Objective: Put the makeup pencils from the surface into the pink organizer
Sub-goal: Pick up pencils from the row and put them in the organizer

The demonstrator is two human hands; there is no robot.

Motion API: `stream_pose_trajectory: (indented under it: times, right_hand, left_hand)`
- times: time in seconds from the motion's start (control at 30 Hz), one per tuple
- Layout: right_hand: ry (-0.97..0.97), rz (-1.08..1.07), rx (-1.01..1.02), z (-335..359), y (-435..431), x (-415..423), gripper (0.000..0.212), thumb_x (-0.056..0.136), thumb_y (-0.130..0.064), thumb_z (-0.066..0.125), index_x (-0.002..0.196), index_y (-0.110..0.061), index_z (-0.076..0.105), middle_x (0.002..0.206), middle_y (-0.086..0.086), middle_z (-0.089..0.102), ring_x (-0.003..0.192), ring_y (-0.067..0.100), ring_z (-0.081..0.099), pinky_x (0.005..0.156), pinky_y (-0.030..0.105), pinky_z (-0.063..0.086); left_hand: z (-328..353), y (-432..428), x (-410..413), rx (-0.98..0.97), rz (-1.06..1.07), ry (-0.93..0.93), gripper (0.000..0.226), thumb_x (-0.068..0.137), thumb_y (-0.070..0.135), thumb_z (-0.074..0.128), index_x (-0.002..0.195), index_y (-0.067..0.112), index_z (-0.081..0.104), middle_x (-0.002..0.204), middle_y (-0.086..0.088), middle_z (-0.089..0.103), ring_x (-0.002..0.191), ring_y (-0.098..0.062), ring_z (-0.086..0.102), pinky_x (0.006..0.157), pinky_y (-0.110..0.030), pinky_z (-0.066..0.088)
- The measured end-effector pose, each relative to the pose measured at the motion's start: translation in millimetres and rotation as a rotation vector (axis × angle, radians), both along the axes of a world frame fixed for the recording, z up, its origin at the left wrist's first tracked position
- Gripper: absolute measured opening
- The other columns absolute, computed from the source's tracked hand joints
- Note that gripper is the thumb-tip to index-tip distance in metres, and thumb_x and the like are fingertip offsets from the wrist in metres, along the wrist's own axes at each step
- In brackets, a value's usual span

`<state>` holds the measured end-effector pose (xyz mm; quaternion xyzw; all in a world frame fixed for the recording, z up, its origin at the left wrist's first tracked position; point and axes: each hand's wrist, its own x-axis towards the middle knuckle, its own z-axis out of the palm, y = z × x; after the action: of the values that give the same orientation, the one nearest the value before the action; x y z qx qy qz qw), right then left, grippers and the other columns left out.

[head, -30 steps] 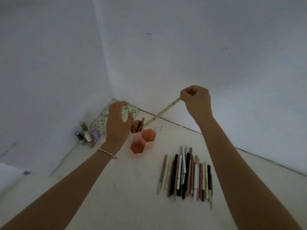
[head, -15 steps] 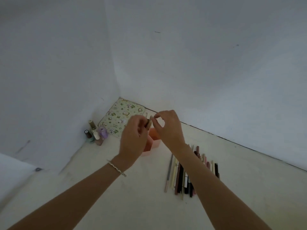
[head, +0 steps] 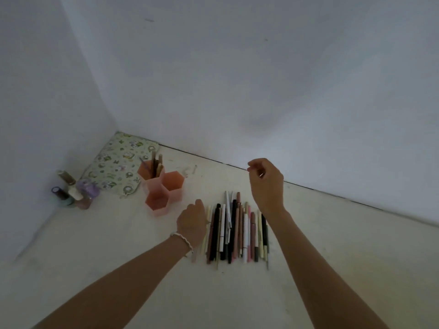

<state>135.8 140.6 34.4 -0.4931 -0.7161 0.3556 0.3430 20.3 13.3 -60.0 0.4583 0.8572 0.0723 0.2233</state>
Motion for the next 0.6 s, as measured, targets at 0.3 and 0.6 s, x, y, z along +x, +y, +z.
stream_pose_trajectory:
  times: [0.3, 0.6]
  right_hand:
    - [-0.518, 0.298, -0.106, -55, -22, -35, 0.025, 0.090, -0.010, 0.050, 0.109, -0.016, 0.065, 0.099, 0.005, 0.068, 0.081, 0.017, 0.062, 0.074, 0.030, 0.052]
    - [-1.004, 0.529, 0.126, -96, -41, -68, 0.013, 0.094, -0.018, 0.050, 0.099, -0.010, 0.060, 0.097, 0.009, 0.068, 0.104, 0.027, 0.053, 0.088, 0.035, 0.041]
  left_hand:
    - [49, 16, -33, 0.442, 0.148, -0.250, 0.061, 0.083, 0.007, 0.065, 0.137, 0.021, 0.040, 0.076, 0.000, 0.059, 0.067, -0.016, 0.061, 0.065, -0.032, 0.057]
    - [79, -3, -48, 0.661, 0.154, -0.275, 0.058, 0.085, 0.005, 0.066, 0.136, 0.026, 0.049, 0.081, 0.006, 0.057, 0.079, -0.020, 0.061, 0.083, -0.041, 0.056]
